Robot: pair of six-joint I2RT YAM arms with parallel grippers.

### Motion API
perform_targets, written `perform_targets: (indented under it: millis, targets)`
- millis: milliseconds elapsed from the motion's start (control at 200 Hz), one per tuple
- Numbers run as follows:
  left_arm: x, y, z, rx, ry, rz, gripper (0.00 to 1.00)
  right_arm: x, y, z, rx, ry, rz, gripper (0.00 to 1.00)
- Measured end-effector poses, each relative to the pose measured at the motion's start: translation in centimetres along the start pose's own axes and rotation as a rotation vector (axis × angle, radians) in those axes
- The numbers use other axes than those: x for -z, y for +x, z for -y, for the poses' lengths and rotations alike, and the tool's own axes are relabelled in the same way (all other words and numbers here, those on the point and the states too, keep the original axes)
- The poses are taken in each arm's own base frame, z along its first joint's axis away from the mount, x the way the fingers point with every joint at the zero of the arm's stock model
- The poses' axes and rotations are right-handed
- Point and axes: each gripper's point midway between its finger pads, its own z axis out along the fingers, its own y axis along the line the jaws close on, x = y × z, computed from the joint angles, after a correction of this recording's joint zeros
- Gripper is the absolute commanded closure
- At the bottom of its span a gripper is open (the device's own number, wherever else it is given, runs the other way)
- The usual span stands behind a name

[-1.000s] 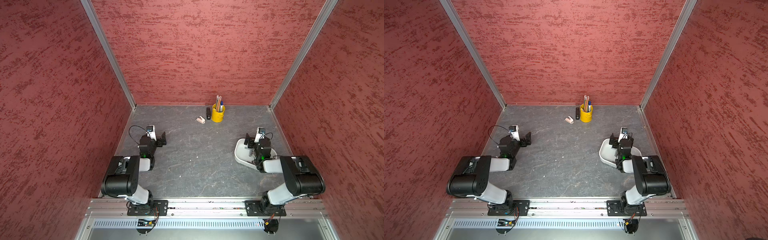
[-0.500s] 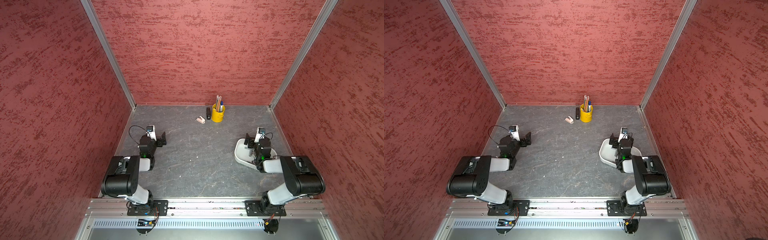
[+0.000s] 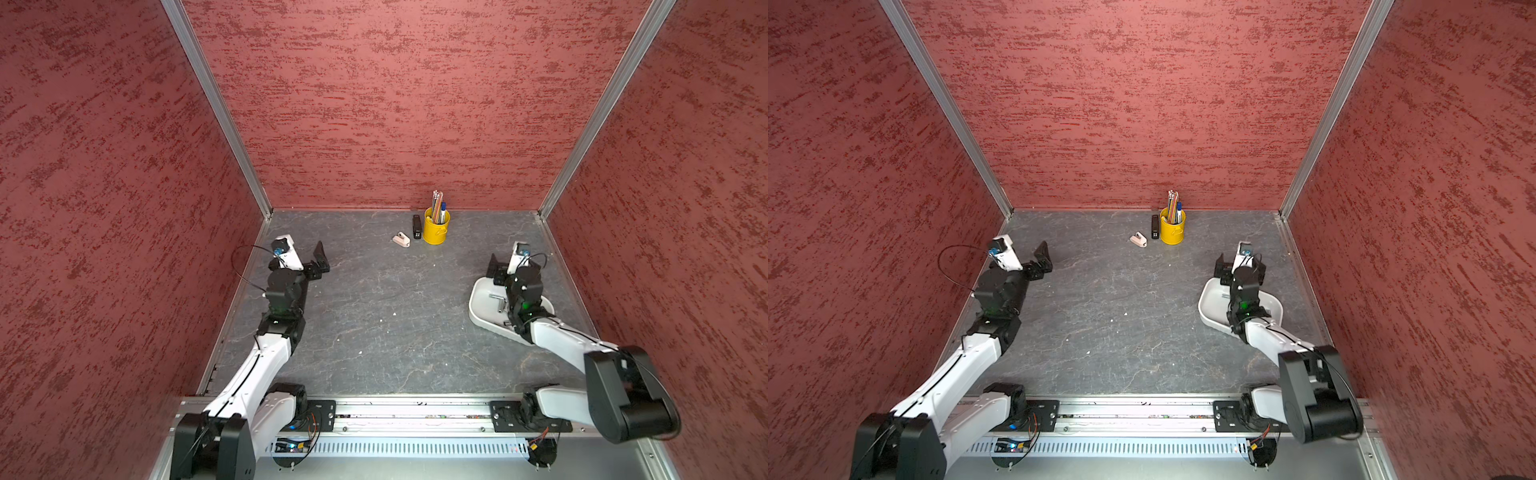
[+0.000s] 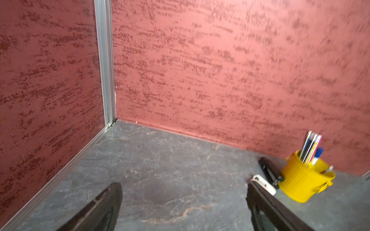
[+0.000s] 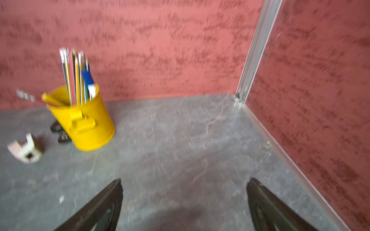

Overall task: Take out the socket from the storage box
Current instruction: Move the storage box to the center of the board.

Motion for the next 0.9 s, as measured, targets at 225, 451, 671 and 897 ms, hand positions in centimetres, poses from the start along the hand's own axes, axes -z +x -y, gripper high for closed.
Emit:
perform_targets:
  millis: [225, 451, 671, 897]
  targets:
    - [1.5, 1.0, 0.9, 0.239, 0.082, -0.222, 0.00, 2.3, -6.7, -1.2, -0.235, -0.043, -0.112, 0.02]
    - [2.8, 3.8, 0.8, 0.342, -0.013, -0.543, 0.00, 4.2, 3.5, -3.7, -0.284, -0.067, -0.600, 0.04]
    - [5.0, 7.5, 0.0, 0.375, -0.082, -0.733, 0.00, 6.5, 11.1, -6.5, -0.219, -0.080, -0.898, 0.06]
    - [6.5, 8.8, -0.6, 0.407, -0.108, -0.813, 0.00, 6.3, 15.6, -7.5, -0.178, -0.044, -1.031, 0.10]
